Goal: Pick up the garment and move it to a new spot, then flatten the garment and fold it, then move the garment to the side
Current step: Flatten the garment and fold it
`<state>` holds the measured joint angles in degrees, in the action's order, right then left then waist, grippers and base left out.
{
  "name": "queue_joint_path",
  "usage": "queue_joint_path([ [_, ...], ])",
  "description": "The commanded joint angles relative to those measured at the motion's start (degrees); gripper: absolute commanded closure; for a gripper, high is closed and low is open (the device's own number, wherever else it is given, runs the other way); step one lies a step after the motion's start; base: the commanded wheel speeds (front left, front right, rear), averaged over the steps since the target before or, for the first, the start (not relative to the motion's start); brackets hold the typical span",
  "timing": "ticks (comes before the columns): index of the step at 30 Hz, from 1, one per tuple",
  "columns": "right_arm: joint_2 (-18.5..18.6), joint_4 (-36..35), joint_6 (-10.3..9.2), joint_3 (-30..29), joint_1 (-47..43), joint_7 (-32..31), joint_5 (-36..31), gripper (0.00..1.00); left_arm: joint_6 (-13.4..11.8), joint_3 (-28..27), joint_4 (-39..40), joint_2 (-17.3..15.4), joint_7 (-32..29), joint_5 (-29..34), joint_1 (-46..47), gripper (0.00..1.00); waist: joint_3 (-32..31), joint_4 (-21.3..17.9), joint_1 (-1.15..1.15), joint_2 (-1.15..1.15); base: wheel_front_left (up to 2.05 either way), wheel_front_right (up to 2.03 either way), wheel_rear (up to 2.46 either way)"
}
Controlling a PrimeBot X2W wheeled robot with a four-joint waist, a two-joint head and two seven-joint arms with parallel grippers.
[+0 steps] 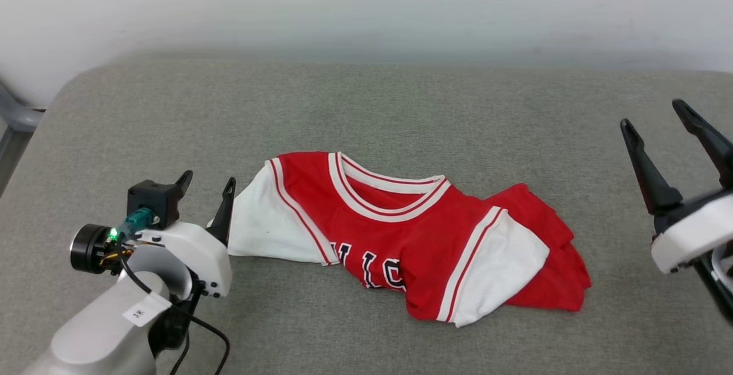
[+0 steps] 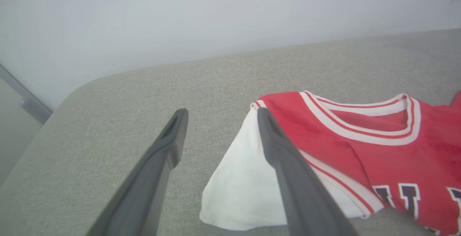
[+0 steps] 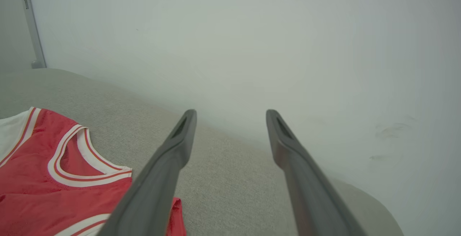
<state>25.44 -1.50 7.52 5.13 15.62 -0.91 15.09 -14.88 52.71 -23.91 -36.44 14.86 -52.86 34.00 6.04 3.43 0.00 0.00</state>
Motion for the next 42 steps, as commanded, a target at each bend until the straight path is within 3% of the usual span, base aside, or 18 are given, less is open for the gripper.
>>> queue_joint_path([
  [1,1.28,0.1,-0.06,1.08,1.84,-1.1,0.95,0.0,-1.17,-1.13,1.59,0.38,0.34,1.29,-1.16,0.0,0.24,0.62,0.0,0.0,0.0,0.0,0.0],
  [8,10.62,1.47,-0.05,13.94,11.5,-14.01,9.95,0.0,-8.22,-11.57,13.86,2.45,0.39,12.89,-9.48,0.0,1.74,2.74,0.0,0.0,0.0,0.0,0.0],
  [14,16.67,1.64,-0.06,27.65,20.91,-28.88,20.24,0.0,-9.87,-19.31,20.51,6.94,0.4,21.27,-16.58,0.0,4.49,4.94,0.0,0.0,0.0,0.0,0.0],
  [18,17.79,3.38,-0.06,35.02,27.4,-37.37,25.68,0.0,-8.13,-23.23,22.1,10.85,0.34,25.33,-19.41,0.0,7.2,6.6,0.0,0.0,0.0,0.0,0.0],
  [23,15.74,8.18,-0.06,42.58,35.22,-42.73,28.65,0.0,-5.1,-27.05,22.49,15.49,0.34,29.54,-20.25,0.0,11.44,8.62,0.0,0.0,0.0,0.0,0.0],
  [31,11.75,18.67,-0.06,53.19,42.56,-41.09,29.89,0.0,0.12,-31.98,21.72,22.26,0.34,35.13,-18.22,0.0,16.68,11.45,0.0,0.0,0.0,0.0,0.0],
  [41,10.67,29.18,-0.08,65.87,41.02,-35.75,33.8,0.0,5.57,-37.71,19.24,27.52,0.35,40.05,-18.5,0.0,18.04,12.3,0.0,0.0,0.0,0.0,0.0],
  [42,10.42,29.03,-0.08,66.13,41.76,-34.04,33.96,0.68,5.92,-38.33,19.04,27.67,0.35,40.44,-18.81,0.0,17.82,12.01,0.0,0.0,0.0,0.0,0.0],
])
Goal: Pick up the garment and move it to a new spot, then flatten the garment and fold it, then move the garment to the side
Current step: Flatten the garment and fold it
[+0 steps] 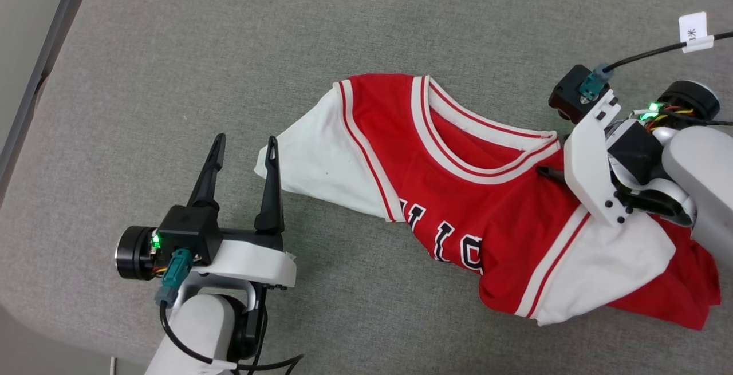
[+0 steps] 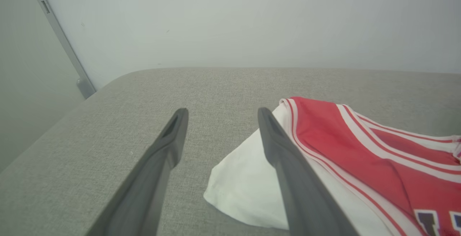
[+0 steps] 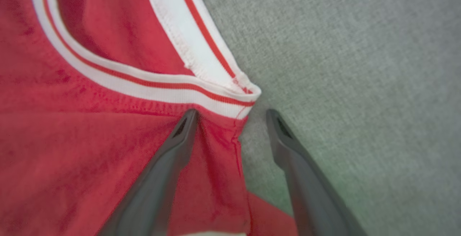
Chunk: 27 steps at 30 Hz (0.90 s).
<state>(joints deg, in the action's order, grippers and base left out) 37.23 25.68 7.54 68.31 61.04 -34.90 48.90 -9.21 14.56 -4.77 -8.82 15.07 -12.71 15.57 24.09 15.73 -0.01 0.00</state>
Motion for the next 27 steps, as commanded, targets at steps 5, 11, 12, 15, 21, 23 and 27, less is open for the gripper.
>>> queue_joint_path([
  [5,-2.19,3.01,-0.11,1.6,4.11,11.18,0.6,1.0,2.22,-3.32,-1.38,1.32,0.14,2.37,-1.57,0.0,-2.92,-2.11,0.01,0.0,0.0,0.0,0.0],
  [11,-2.34,3.98,-0.09,1.61,8.9,18.75,-0.54,1.0,3.42,-5.24,-2.02,1.94,0.14,3.74,-3.17,0.0,-6.29,-3.42,0.01,0.0,0.0,0.0,0.0],
  [12,-2.09,3.83,-0.09,1.8,9.68,19.6,-0.56,1.0,3.57,-5.52,-2.08,2.12,0.14,4.04,-3.52,0.0,-6.94,-3.68,0.01,0.0,0.0,0.0,0.0],
  [15,-1.11,2.87,-0.1,2.32,11.96,21.85,-0.93,1.0,3.75,-6.52,-2.24,2.57,0.14,4.62,-5.03,0.0,-8.8,-4.49,0.01,0.0,0.0,0.0,0.0],
  [21,1.85,0.77,-0.1,3.15,13.95,24.08,-2.04,1.0,4.33,-8.17,-2.52,3.14,0.14,5.5,-7.71,0.0,-11.82,-6.23,0.01,0.0,0.0,0.0,0.0],
  [23,3.06,-0.08,-0.1,3.25,13.63,23.8,-1.63,1.0,4.72,-8.75,-2.87,3.09,0.14,5.55,-8.26,0.0,-12.67,-6.77,0.01,0.0,0.0,0.0,0.0],
  [27,6.19,-1.41,-0.1,3.16,11.07,23.47,-0.52,1.0,5.2,-9.35,-3.23,3.53,0.14,5.95,-9.86,0.0,-14.31,-7.76,0.01,0.0,0.0,0.0,0.0],
])
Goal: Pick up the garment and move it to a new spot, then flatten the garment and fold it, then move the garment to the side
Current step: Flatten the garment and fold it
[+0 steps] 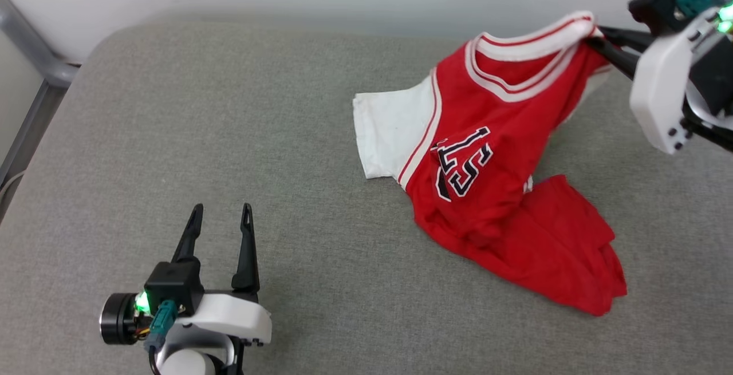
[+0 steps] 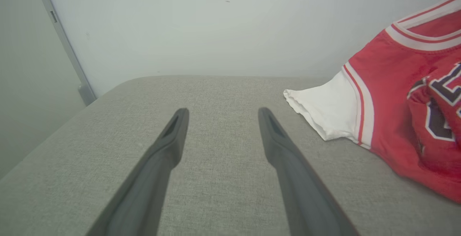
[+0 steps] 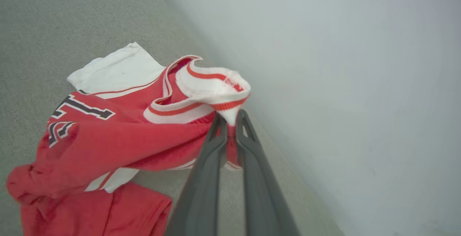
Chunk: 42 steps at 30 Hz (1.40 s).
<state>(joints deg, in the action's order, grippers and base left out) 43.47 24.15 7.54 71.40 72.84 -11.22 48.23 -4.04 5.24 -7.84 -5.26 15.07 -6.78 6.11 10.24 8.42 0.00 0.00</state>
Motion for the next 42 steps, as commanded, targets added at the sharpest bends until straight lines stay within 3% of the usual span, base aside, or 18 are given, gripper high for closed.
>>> queue_joint_path([
  [1,0.76,-0.3,-0.1,-0.13,-1.44,-0.13,0.56,1.0,0.01,-0.2,-0.19,0.07,0.14,0.02,-0.72,0.0,-0.77,-0.68,0.0,0.0,0.0,0.0,0.0],
  [7,6.28,-4.34,-0.09,-3.29,-6.79,1.68,1.12,1.0,0.52,-1.09,-0.55,0.61,0.14,0.35,-3.03,0.0,-2.71,-2.03,0.0,0.0,0.0,0.0,0.0],
  [13,13.07,-10.99,-0.09,-10.06,-16.06,1.97,1.74,1.0,0.79,-1.67,-0.63,1.21,0.14,0.5,-5.29,0.0,-5.0,-3.2,0.0,0.0,0.0,0.0,0.0],
  [22,19.42,-15.58,-0.09,-27.04,-37.66,1.82,2.35,1.0,0.77,-2.27,0.18,1.55,0.14,1.12,-6.91,0.0,-5.68,-4.48,0.0,0.0,0.0,0.0,0.0],
  [26,18.58,-16.31,-0.1,-36.07,-47.57,1.26,1.18,1.0,0.83,-2.55,0.61,1.68,0.14,1.08,-7.12,0.0,-5.34,-5.2,0.0,0.0,0.0,0.0,0.0],
  [33,13.24,-18.17,-0.09,-50.8,-58.94,-2.83,-4.01,1.0,1.19,-1.97,1.16,1.97,0.14,1.44,-5.44,0.0,-2.85,-5.27,0.0,0.0,0.0,0.0,0.0],
  [38,9.11,-20.37,-0.09,-57.57,-60.49,-7.25,-7.82,1.0,1.66,-1.29,1.48,2.09,0.14,1.81,-3.34,0.0,0.07,-4.06,0.0,0.0,0.0,0.0,0.0],
  [42,6.87,-20.28,-0.08,-58.93,-56.19,-10.71,-10.18,1.0,1.99,-0.83,1.77,2.18,0.14,2.08,-1.44,0.0,2.97,-3.0,0.0,0.0,0.0,0.0,0.0],
])
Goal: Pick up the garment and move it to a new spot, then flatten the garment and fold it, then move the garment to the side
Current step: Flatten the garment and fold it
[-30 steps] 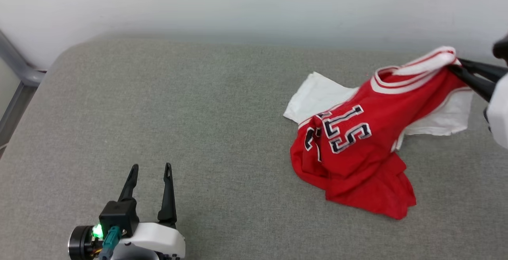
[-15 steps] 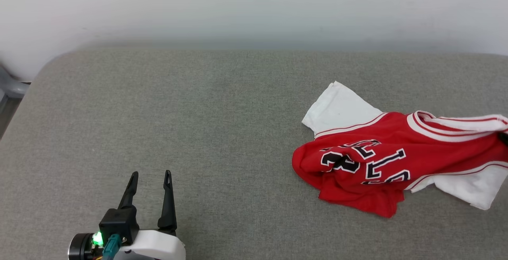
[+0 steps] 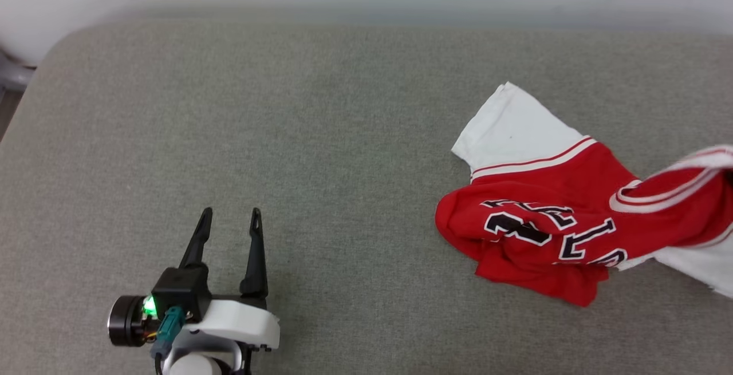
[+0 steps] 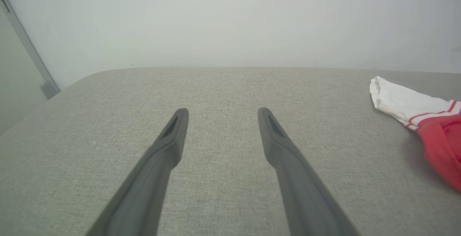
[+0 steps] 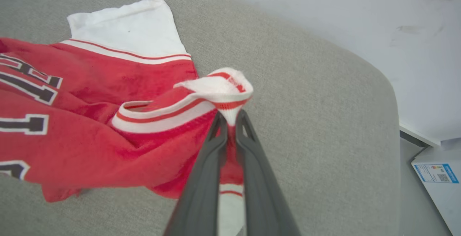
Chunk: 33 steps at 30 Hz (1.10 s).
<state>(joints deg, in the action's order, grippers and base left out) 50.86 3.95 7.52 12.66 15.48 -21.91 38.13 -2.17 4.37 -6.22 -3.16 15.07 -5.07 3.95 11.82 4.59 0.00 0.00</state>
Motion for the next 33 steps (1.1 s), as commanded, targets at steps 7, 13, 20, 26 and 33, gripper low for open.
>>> queue_joint_path([
  [7,-6.2,9.91,-0.06,3.52,14.87,-4.79,-3.16,1.0,0.52,1.19,0.55,0.18,0.14,0.33,4.49,0.0,6.65,2.61,0.0,0.0,0.0,0.0,0.0],
  [13,-10.45,21.59,-0.06,7.55,21.97,-4.52,-4.37,1.0,0.38,2.17,0.49,0.26,0.14,0.02,6.75,0.0,9.24,3.84,0.0,0.0,0.0,0.0,0.0],
  [20,-14.04,32.3,-0.04,12.87,22.69,-2.9,-2.42,1.0,0.07,3.0,0.22,0.3,0.14,0.01,7.45,0.0,9.51,4.56,0.0,0.0,0.0,0.0,0.0],
  [26,-12.61,35.18,-0.04,14.9,22.89,4.33,-1.04,0.39,-0.13,2.55,-0.17,0.28,0.14,0.38,6.13,0.0,7.21,3.68,0.0,0.0,0.0,0.0,0.0],
  [33,-12.51,33.28,-0.06,12.84,21.31,19.65,-3.59,0.0,0.57,1.04,-0.33,-0.43,0.14,0.94,5.58,0.0,3.38,1.27,0.0,0.0,0.0,0.0,0.0],
])
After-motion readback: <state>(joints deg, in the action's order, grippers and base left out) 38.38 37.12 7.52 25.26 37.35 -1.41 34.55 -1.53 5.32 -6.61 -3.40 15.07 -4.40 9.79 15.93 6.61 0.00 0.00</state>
